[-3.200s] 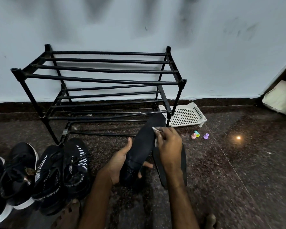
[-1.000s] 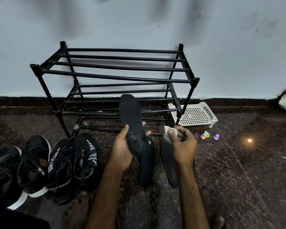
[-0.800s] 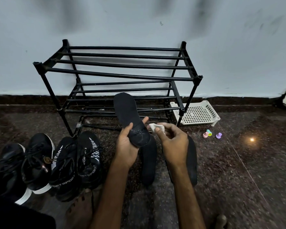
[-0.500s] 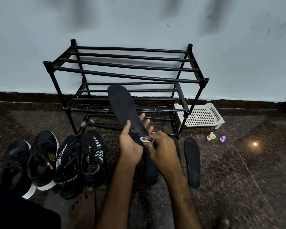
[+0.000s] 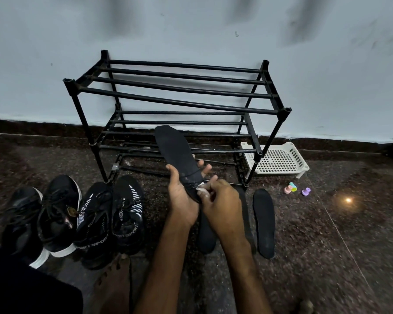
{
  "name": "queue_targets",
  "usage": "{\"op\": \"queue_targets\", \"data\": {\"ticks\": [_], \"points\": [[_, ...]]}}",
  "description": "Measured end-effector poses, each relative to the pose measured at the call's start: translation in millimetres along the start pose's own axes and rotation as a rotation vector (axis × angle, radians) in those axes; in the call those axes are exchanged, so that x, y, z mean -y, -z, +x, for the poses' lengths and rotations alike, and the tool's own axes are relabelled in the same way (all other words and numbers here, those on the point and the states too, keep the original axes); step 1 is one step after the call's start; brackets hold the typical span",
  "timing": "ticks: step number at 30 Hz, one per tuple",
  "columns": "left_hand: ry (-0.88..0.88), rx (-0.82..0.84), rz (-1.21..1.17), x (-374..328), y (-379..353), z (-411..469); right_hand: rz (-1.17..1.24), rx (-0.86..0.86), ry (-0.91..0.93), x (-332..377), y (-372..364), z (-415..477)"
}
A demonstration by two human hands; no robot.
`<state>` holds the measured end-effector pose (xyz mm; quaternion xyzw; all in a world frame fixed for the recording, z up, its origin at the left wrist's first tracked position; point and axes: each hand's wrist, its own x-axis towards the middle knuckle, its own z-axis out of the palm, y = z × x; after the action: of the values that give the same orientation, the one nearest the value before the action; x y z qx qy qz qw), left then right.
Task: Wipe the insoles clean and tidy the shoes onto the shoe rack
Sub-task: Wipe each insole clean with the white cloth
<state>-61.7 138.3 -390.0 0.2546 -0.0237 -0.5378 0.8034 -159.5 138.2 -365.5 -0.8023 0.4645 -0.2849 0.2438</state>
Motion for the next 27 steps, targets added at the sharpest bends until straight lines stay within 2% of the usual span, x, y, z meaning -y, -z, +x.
{"op": "queue_targets", "data": {"ticks": [3,6,8,10,15,17,20,21,24,25,27], "points": [[-0.023,-0.023,-0.024,0.6,3.5,2.1,0.203,0.174,0.022,8.1,3.6,0.0],[-0.023,0.064,-0.052,-1.5,0.9,1.1,0.076,0.071,0.077,5.6,4.9,4.3],[-0.021,0.112,-0.055,-2.2,-1.6,-0.8,-0.011,-0.023,0.059,2.8,7.1,6.2],[-0.030,0.116,-0.026,-0.8,-2.5,-1.8,-0.050,-0.042,0.041,1.4,9.6,6.5],[-0.067,0.059,-0.005,0.8,3.8,0.7,0.220,0.242,0.053,14.1,15.1,2.7],[-0.055,0.111,-0.017,0.4,4.7,0.7,0.158,0.142,0.090,7.4,12.1,5.6],[-0.046,0.171,-0.008,0.3,3.1,-0.7,-0.012,-0.043,0.048,-4.4,12.0,8.1],[-0.056,0.167,0.008,0.3,2.6,-1.2,0.012,-0.019,0.028,-6.0,14.2,7.8],[-0.072,0.094,0.022,1.7,2.1,-0.7,0.251,0.246,-0.009,3.4,21.4,5.4],[-0.065,0.074,0.014,3.3,0.6,-1.5,0.297,0.281,0.015,7.0,21.5,5.0],[-0.058,0.064,0.002,4.8,-2.3,-2.2,0.265,0.183,0.056,6.8,16.6,7.6]]}}
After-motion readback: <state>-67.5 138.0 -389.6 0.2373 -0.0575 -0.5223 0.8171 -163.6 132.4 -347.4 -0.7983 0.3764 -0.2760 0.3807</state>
